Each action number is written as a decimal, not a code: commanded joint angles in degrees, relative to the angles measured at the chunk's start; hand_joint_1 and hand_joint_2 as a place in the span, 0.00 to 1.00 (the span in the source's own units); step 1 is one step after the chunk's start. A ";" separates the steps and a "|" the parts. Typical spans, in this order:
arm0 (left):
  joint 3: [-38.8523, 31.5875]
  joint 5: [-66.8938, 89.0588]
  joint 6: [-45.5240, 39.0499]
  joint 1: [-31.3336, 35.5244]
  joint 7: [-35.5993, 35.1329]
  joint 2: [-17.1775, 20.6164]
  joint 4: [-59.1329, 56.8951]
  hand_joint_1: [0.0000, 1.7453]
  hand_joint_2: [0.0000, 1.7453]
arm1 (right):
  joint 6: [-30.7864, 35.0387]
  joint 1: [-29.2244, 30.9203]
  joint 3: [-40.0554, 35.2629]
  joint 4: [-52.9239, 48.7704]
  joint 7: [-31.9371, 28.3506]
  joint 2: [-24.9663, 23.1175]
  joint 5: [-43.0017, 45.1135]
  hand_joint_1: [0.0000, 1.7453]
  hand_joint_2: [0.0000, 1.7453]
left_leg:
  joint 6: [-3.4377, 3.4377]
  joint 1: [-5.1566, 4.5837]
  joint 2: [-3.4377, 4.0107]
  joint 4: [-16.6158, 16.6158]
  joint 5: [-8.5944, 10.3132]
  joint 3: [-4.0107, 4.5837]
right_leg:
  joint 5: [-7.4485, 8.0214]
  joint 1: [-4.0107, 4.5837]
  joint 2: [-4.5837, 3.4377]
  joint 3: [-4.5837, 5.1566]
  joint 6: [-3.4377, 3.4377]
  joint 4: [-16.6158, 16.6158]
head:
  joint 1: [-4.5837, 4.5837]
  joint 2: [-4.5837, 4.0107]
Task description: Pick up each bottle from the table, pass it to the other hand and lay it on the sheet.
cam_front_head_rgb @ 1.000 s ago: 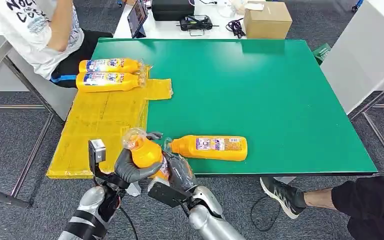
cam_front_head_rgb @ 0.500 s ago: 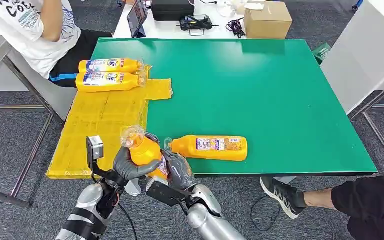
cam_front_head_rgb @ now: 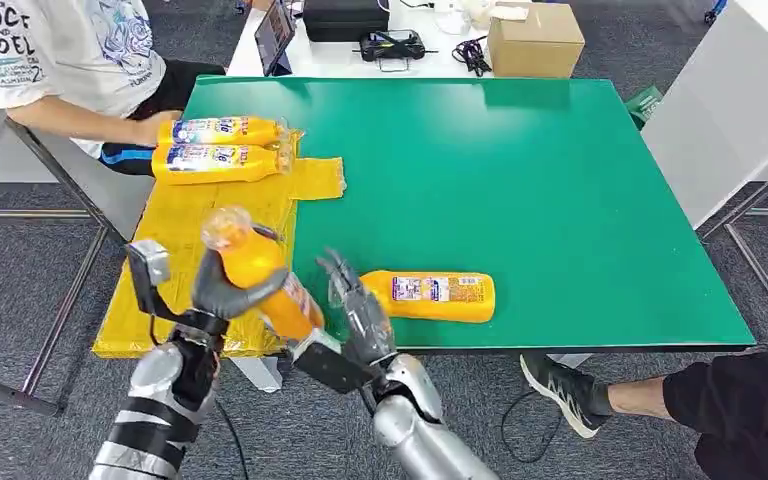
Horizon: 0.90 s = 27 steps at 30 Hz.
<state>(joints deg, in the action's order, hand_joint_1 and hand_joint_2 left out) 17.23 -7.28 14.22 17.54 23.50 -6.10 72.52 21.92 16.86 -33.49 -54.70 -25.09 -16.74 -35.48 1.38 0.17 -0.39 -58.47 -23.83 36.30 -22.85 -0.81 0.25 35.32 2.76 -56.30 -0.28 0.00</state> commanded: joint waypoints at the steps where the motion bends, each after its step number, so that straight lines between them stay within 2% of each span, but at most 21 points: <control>1: -8.99 0.01 -3.95 5.15 -0.53 -1.14 0.39 1.00 1.00 | -0.37 -0.18 4.96 -11.64 1.26 2.71 2.88 0.00 0.00 | -0.04 0.03 -0.07 -0.04 -0.08 -0.12 | -0.10 0.04 0.08 -0.16 -0.07 -0.03 | -0.02 0.00; 5: -9.41 -0.12 -4.32 5.32 -0.60 -1.31 0.24 1.00 1.00 | -0.57 -0.45 5.17 -12.35 1.07 2.83 3.38 0.00 0.00 | -0.03 0.02 -0.07 0.01 -0.02 -0.08 | -0.04 0.02 0.07 -0.11 -0.05 0.03 | 0.00 0.00; 9: -8.98 10.18 -13.03 6.32 2.59 -0.77 0.23 1.00 1.00 | 3.90 -2.14 5.96 -16.95 -1.81 2.72 3.98 0.00 0.00 | -0.06 0.05 -0.07 -0.01 -0.11 -0.25 | -0.13 0.06 0.09 -0.28 -0.10 0.01 | 0.00 0.00; 11: -9.09 12.00 -14.24 6.63 2.87 -0.90 0.28 1.00 1.00 | 4.22 -2.72 5.91 -19.45 -1.70 3.02 4.01 0.00 0.00 | -0.03 0.02 -0.07 -0.02 -0.02 -0.02 | -0.04 0.03 0.08 -0.06 -0.05 0.00 | 0.00 0.00; 12: -9.09 12.00 -14.24 6.63 2.87 -0.90 0.28 1.00 1.00 | 4.22 -2.72 5.91 -19.45 -1.70 3.02 4.01 0.00 0.00 | -0.06 0.04 -0.09 -0.04 -0.10 -0.21 | -0.13 0.05 0.11 -0.25 -0.10 -0.01 | 0.02 0.00; 14: -6.23 28.05 -24.98 8.00 4.42 0.46 -0.91 1.00 1.00 | 7.32 -4.05 6.14 -25.17 -4.31 3.06 4.85 0.00 0.00 | -0.05 0.04 -0.09 -0.04 -0.11 -0.23 | -0.13 0.05 0.11 -0.27 -0.09 -0.01 | 0.02 0.00; 16: -3.40 43.48 -33.71 10.37 5.47 1.64 -3.99 1.00 1.00 | 7.71 -4.21 5.24 -29.99 -4.73 3.46 5.22 0.00 0.00 | -0.06 0.04 -0.18 -0.08 -0.14 -0.26 | -0.19 0.06 0.19 -0.33 -0.11 -0.05 | 0.02 0.00; 17: -2.39 49.00 -36.37 11.55 5.77 1.97 -5.87 1.00 1.00 | 7.35 -3.99 4.59 -31.32 -4.68 3.60 5.48 0.00 0.00 | -0.05 0.03 -0.18 -0.10 -0.09 -0.11 | -0.14 0.04 0.19 -0.18 -0.08 -0.08 | 0.00 0.00; 20: 2.40 68.31 -43.30 16.38 3.31 4.21 -14.77 1.00 1.00 | 5.68 -2.34 1.81 -32.05 -4.35 3.87 5.93 0.00 0.00 | -0.09 0.05 -0.20 -0.17 -0.25 -0.42 | -0.32 0.07 0.23 -0.50 -0.17 -0.16 | 0.02 0.00; 21: 3.71 71.83 -44.00 17.75 3.03 4.72 -17.66 1.00 1.00 | 5.78 -2.00 1.27 -31.78 -4.37 3.81 5.92 0.00 0.00 | -0.05 0.02 -0.21 -0.05 -0.05 -0.15 | -0.14 0.03 0.24 -0.20 -0.09 -0.07 | 0.00 0.00; 22: 6.80 79.63 -45.81 19.75 1.62 6.23 -21.88 1.00 1.00 | 5.07 -1.39 0.14 -31.28 -4.38 4.11 6.00 0.00 0.00 | -0.08 0.03 -0.32 -0.05 -0.07 -0.28 | -0.19 0.04 0.35 -0.37 -0.13 -0.06 | 0.00 0.00; 23: 7.44 81.50 -47.30 20.67 0.73 6.51 -24.49 1.00 1.00 | 4.96 -1.22 -0.28 -30.89 -4.36 4.12 6.17 0.00 0.00 | -0.05 0.00 -0.30 0.02 0.01 -0.16 | -0.08 0.01 0.27 -0.23 -0.08 0.00 | 0.00 0.00; 24: 7.80 81.76 -47.54 20.95 1.12 6.75 -25.42 1.00 1.00 | 4.95 -1.16 -0.38 -30.68 -4.39 4.11 6.25 0.00 0.00 | -0.11 0.05 -0.31 0.00 -0.10 -0.48 | -0.19 0.07 0.29 -0.56 -0.18 0.00 | 0.02 0.00; 27: 11.49 85.12 -44.83 23.51 1.79 8.10 -30.88 1.00 1.00 | 3.51 -0.89 -1.71 -30.19 -4.77 4.33 6.92 0.00 0.00 | -0.05 0.00 -0.07 0.04 -0.02 -0.20 | -0.03 0.01 0.07 -0.23 -0.07 0.02 | 0.02 0.00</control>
<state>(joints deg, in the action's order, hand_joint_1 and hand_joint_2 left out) 16.86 71.91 -31.28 30.70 25.40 -3.79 62.31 27.08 13.22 -30.55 -84.26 -29.59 -15.45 -29.64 1.39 0.16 -0.42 -58.48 -23.82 36.31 -22.83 -0.81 0.28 35.30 2.77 -56.30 -0.26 0.00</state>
